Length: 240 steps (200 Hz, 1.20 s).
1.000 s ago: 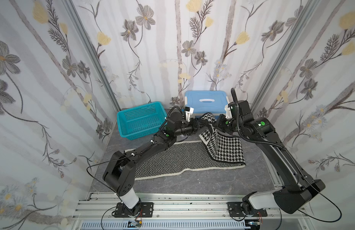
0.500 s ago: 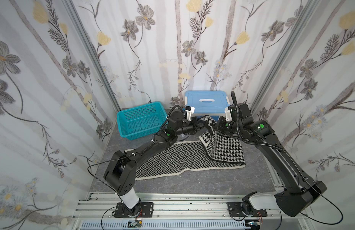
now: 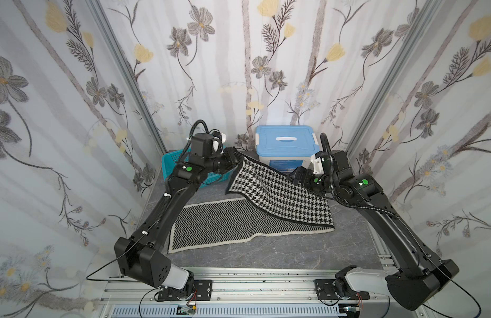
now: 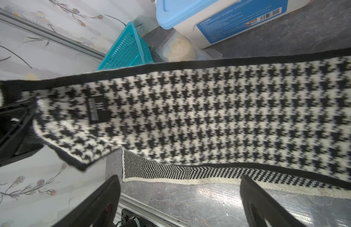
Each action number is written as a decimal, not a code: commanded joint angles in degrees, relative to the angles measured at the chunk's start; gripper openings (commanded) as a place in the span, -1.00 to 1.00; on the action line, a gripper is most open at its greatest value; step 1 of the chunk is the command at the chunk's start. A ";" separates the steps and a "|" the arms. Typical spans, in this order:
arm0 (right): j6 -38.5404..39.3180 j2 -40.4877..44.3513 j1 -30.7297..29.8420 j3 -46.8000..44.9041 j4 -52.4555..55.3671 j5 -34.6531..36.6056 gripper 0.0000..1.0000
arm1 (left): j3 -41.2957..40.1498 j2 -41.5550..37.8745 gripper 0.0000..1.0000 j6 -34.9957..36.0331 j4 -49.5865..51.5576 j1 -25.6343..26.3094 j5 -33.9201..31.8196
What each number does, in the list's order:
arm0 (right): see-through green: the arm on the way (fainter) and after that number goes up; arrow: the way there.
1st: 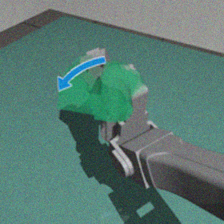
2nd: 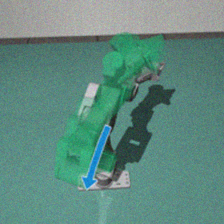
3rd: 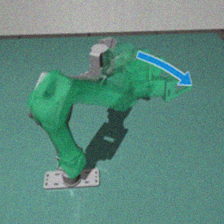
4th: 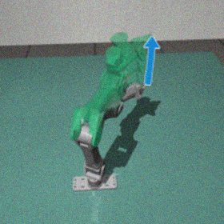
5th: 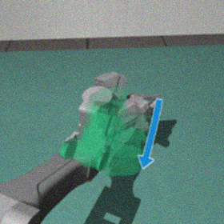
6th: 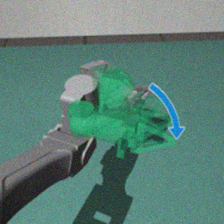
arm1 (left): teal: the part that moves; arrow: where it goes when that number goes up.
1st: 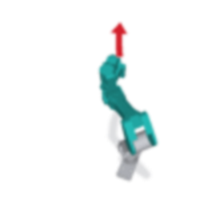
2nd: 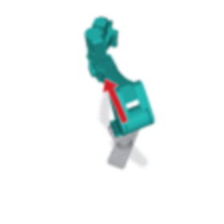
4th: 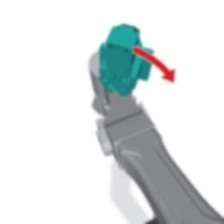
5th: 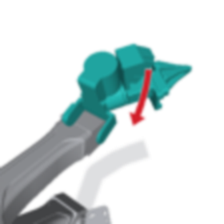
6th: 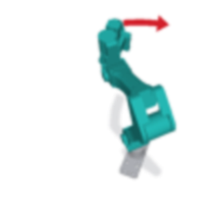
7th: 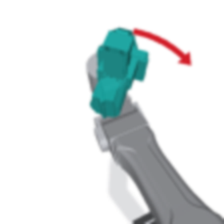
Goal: Roll up the scarf and place it into the basket
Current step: Fold the scarf at the center of the board.
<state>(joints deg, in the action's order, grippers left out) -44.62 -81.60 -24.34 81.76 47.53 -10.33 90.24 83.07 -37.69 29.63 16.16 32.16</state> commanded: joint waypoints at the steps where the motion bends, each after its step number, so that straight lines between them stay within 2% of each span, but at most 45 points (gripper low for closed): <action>1: 1.06 1.82 2.24 -4.05 1.08 0.91 0.92 | 4.33 -1.75 -1.00 10.39 21.74 -5.99 -2.03; 35: -0.73 4.59 8.67 -12.88 0.16 0.05 0.91 | 5.93 -5.75 -1.00 9.53 29.55 -12.52 -4.90; 66: 0.63 2.24 10.19 -15.69 -1.80 -0.59 0.92 | 5.83 -7.06 -1.00 7.80 36.59 -13.17 -7.78; 103: 1.58 -3.04 10.27 -19.65 -6.29 -1.52 0.91 | 11.78 -6.51 -1.00 10.30 48.03 -13.96 -14.25; 134: 1.29 -7.94 10.32 -21.42 -9.49 -3.18 0.89 | 18.13 -4.51 -1.00 10.47 52.96 -14.25 -15.29; 170: 0.07 -9.61 10.36 -25.61 -13.30 -4.41 0.86 | 22.68 -1.99 -1.00 10.59 54.77 -16.23 -15.22; 212: -1.83 -13.21 10.46 -27.79 -18.07 -5.02 0.79 | 24.28 -0.59 -1.00 13.16 56.73 -22.37 -13.35; 240: -2.31 -15.66 10.95 -25.78 -19.79 -4.11 0.77 | 24.41 -0.57 -1.00 14.59 58.24 -23.95 -12.80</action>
<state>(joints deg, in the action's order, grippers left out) -45.60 -95.50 -13.78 54.28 32.80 -14.87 114.10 82.46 -25.67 85.25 -6.90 18.61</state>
